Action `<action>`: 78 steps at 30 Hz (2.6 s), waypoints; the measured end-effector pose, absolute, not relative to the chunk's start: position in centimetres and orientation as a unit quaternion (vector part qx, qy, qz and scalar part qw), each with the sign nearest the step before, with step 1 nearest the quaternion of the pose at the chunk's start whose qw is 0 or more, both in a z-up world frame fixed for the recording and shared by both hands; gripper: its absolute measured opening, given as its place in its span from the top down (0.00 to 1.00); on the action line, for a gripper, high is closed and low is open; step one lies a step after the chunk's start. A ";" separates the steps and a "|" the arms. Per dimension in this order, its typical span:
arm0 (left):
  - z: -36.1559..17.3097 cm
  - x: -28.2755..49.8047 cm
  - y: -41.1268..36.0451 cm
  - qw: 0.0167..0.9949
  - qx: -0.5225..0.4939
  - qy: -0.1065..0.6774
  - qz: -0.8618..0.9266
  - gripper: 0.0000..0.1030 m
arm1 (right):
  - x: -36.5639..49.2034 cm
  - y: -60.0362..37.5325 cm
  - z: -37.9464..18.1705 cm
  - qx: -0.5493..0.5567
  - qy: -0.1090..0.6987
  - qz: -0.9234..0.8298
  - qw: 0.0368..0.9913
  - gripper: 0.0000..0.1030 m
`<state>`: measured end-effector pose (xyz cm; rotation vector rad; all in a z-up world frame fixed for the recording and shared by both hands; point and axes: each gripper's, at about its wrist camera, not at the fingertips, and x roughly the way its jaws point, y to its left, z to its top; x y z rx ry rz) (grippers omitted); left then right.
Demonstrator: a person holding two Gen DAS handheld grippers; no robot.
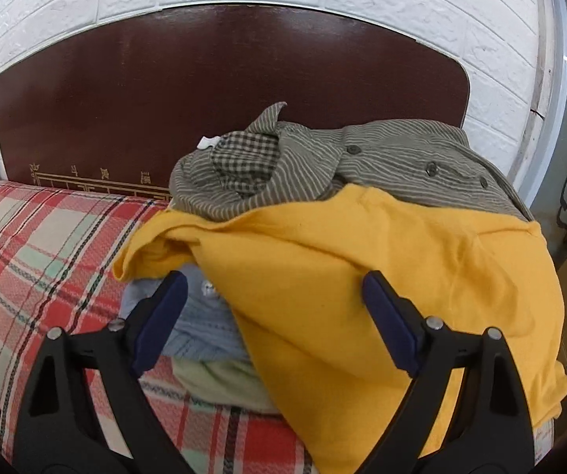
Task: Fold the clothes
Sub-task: 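Grasp the yellow T-shirt with the right tool and lift it off the pile, then lower the held T-shirt onto the bare bed with the right tool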
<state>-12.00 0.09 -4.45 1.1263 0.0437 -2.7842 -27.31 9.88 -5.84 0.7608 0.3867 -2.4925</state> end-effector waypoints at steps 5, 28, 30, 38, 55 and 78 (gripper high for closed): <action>-5.2 -11.9 -0.7 0.068 0.381 0.026 -0.921 0.00 | -29.5 10.1 -6.2 0.300 0.143 -0.916 0.224 0.51; 2.9 -5.0 2.9 -0.094 0.240 0.009 -0.966 0.00 | -10.3 25.9 18.2 0.100 -0.068 -0.888 0.444 0.83; 4.5 -3.2 2.1 -0.112 0.218 0.017 -0.969 0.00 | -8.5 25.3 19.6 0.097 -0.079 -0.868 0.481 0.83; 9.1 6.6 -5.2 -0.145 0.145 0.035 -0.978 0.00 | -0.7 20.7 22.9 0.094 -0.098 -0.758 0.638 0.83; 7.2 17.6 -12.5 -0.255 0.164 0.045 -0.952 0.00 | 4.5 7.6 23.7 0.125 -0.101 -0.602 0.782 0.77; -10.1 13.6 -18.3 -0.148 0.382 0.244 -0.879 0.28 | -2.1 2.2 -9.7 0.517 -0.025 -0.659 0.545 0.32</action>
